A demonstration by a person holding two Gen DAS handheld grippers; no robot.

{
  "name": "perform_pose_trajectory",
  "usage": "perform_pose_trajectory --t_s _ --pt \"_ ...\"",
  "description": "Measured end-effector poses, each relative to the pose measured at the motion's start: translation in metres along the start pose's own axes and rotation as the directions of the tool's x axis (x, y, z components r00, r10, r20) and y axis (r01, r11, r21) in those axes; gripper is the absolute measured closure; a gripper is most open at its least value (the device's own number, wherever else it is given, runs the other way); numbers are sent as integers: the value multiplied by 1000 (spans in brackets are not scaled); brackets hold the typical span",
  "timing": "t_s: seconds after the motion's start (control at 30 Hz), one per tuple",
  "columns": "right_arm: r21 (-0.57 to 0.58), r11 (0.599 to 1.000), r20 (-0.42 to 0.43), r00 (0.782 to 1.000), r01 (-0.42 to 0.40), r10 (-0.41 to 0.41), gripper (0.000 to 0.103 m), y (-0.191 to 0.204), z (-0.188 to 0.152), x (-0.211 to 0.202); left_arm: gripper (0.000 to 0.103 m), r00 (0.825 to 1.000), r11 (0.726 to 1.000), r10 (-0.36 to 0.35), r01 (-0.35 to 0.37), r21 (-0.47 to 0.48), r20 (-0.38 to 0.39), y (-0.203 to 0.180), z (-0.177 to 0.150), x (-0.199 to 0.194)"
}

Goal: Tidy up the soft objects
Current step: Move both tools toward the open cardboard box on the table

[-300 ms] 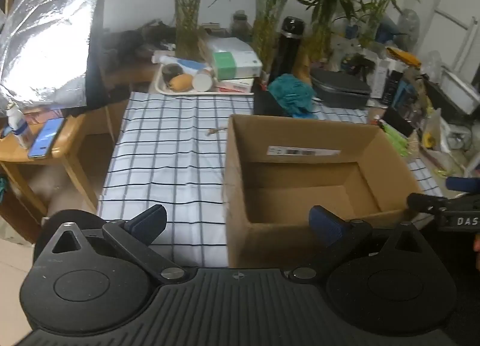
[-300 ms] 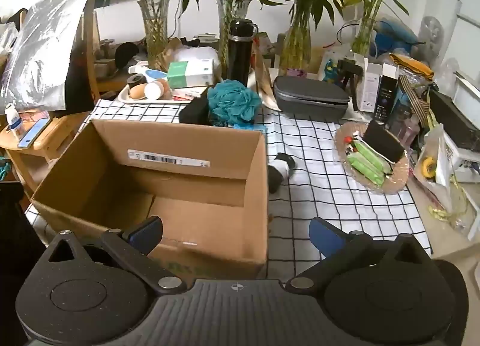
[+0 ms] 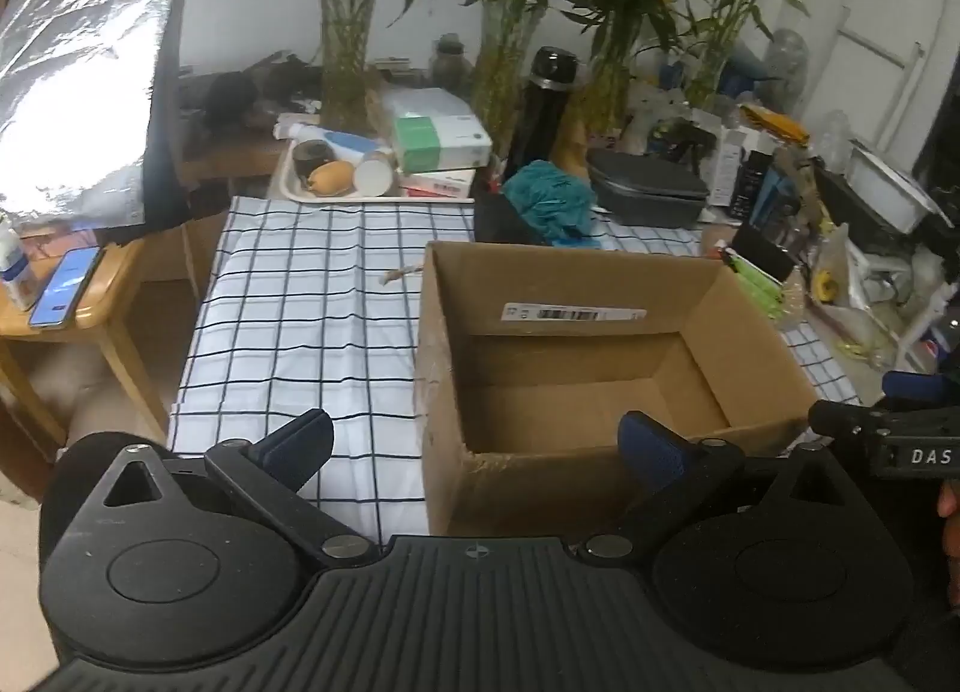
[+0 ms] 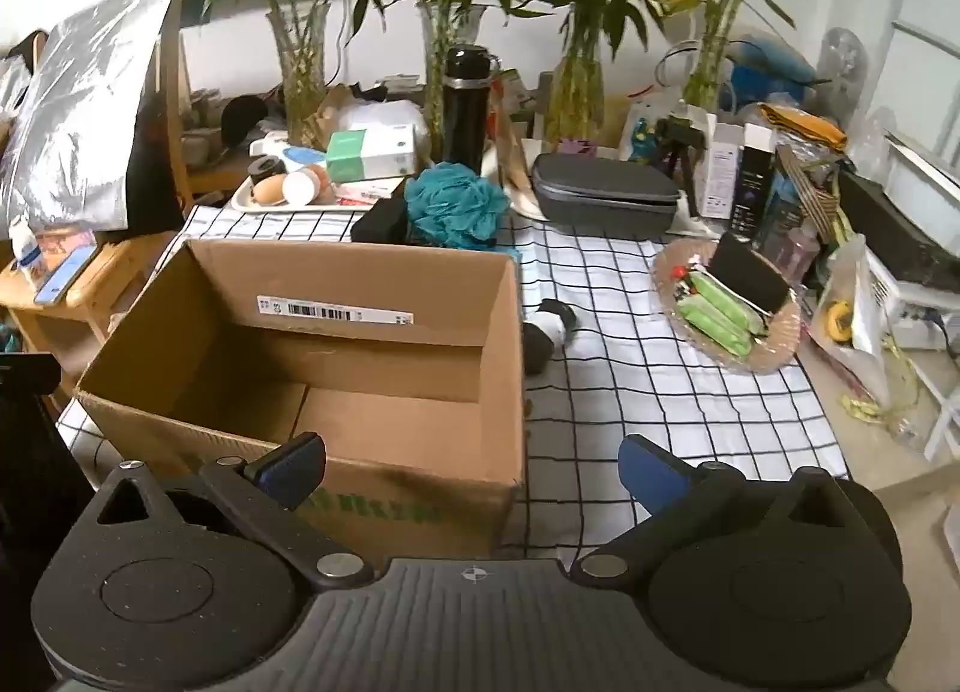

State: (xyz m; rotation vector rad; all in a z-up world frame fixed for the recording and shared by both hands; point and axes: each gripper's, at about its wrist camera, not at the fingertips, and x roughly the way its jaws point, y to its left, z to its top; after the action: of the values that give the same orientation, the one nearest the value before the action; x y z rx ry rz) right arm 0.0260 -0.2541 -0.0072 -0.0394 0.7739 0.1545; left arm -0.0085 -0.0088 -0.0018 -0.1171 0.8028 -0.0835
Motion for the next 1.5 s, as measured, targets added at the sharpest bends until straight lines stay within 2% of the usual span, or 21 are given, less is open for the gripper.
perform_pose_trajectory --t_s 0.23,0.37,0.7,0.83,0.97,1.13,1.33,1.5 --pt "89 996 40 999 1 -5 0 -14 -8 -17 0 999 998 -45 45 40 0 7 11 8" --pt "117 993 61 998 5 -13 0 -17 -9 -25 0 999 997 -47 47 62 -2 2 17 12" --pt "91 996 81 997 -4 -4 0 -12 -12 -28 0 997 989 -75 75 127 -5 -18 19 11" --pt "97 995 78 997 -7 -1 0 -13 -12 -27 0 997 987 -74 75 143 -6 -21 17 8" --pt "102 994 70 997 -28 20 0 -21 -13 -26 0 1000 982 -22 25 187 -19 -26 9 7" --pt "107 994 61 998 -20 14 0 -27 -11 -23 0 1000 988 -27 29 149 -15 -16 -4 4" --pt "74 997 66 998 -4 -1 0 -35 -6 -25 0 999 994 -16 12 111 29 -4 -15 -4" --pt "61 998 58 998 -18 15 0 -42 -7 -23 0 1000 997 -11 10 81 22 4 -19 -2"
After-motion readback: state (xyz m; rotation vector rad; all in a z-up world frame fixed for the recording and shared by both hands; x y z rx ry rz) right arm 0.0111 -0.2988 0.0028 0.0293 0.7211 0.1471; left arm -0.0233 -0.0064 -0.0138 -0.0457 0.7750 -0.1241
